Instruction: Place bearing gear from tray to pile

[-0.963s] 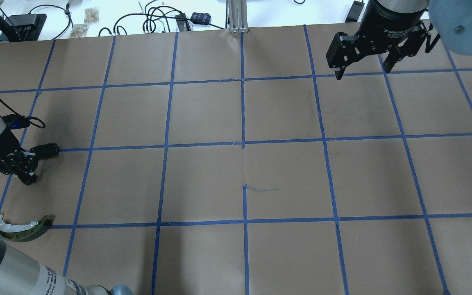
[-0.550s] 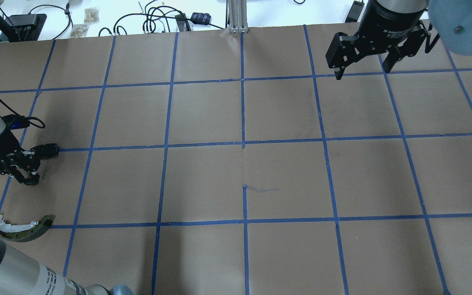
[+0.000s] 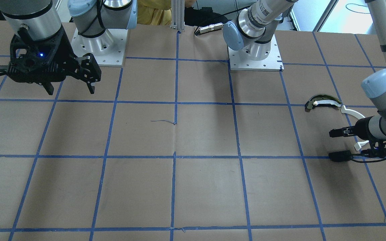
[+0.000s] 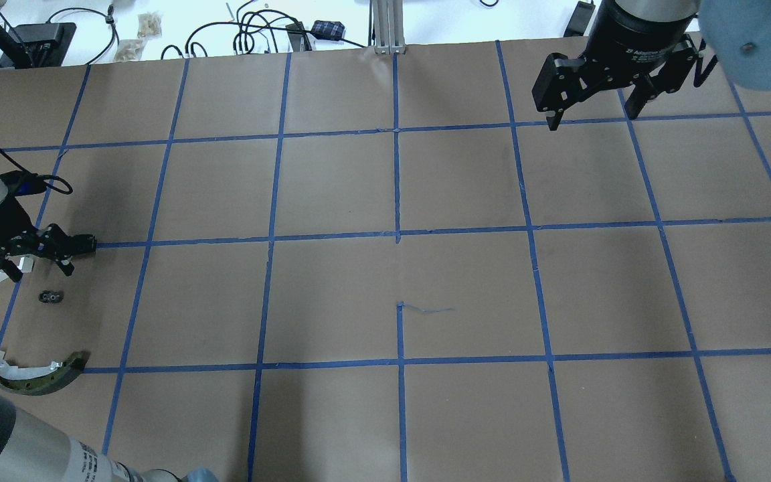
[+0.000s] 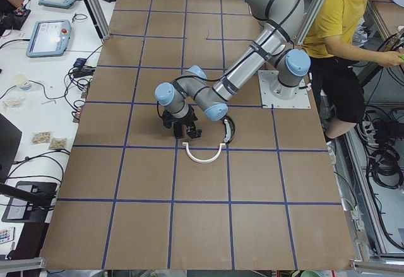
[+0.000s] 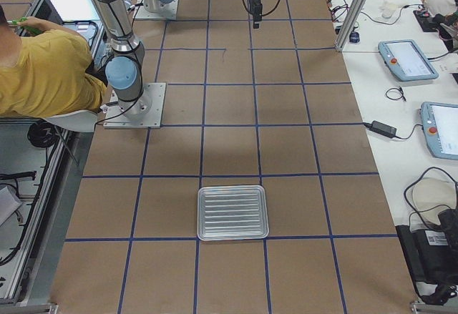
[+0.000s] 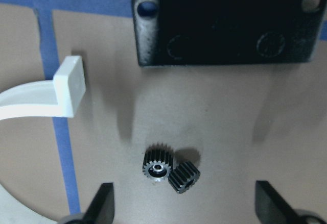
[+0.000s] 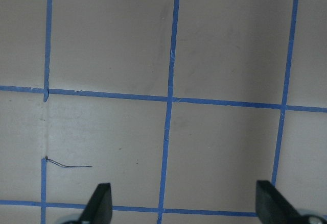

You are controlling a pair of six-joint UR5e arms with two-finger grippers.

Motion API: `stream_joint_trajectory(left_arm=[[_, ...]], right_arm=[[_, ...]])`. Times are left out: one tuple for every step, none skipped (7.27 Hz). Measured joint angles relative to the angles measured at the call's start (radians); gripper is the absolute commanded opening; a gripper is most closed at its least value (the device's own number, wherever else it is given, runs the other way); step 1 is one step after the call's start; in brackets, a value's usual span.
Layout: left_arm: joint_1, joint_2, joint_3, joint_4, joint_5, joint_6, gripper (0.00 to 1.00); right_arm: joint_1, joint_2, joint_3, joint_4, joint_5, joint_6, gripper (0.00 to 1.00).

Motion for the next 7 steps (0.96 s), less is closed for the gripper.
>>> stream_joint_trajectory(left_arm=[[-0.061,0.019,0.041,-0.001,-0.051,-0.017,1.00],[-0.140,0.046,0.085,-0.004,-0.075,-0.047,1.00],[-0.213,0.086,0.117,-0.019,-0.086,-0.085,1.00],[-0.274,0.144,0.136,-0.050,-0.091,-0.113,1.00],[-0.326,0.207,0.147,-0.079,-0.093,-0.129,1.00],[-0.379,0.272,0.152,-0.113,-0.094,-0.152,1.00],[-0.431,0.331,0.154,-0.157,-0.092,-0.197,1.00]], right_arm=[[0.000,0.000,0.000,0.000,0.000,0.000,1.00],[0.001,0.000,0.000,0.000,0.000,0.000,1.00],[0.001,0.000,0.000,0.000,0.000,0.000,1.00],[0.001,0.000,0.000,0.001,0.000,0.001,1.00],[0.000,0.000,0.000,0.000,0.000,0.000,1.00],[0.000,0.000,0.000,0.000,0.000,0.000,1.00],[0.001,0.000,0.000,0.000,0.000,0.000,1.00]])
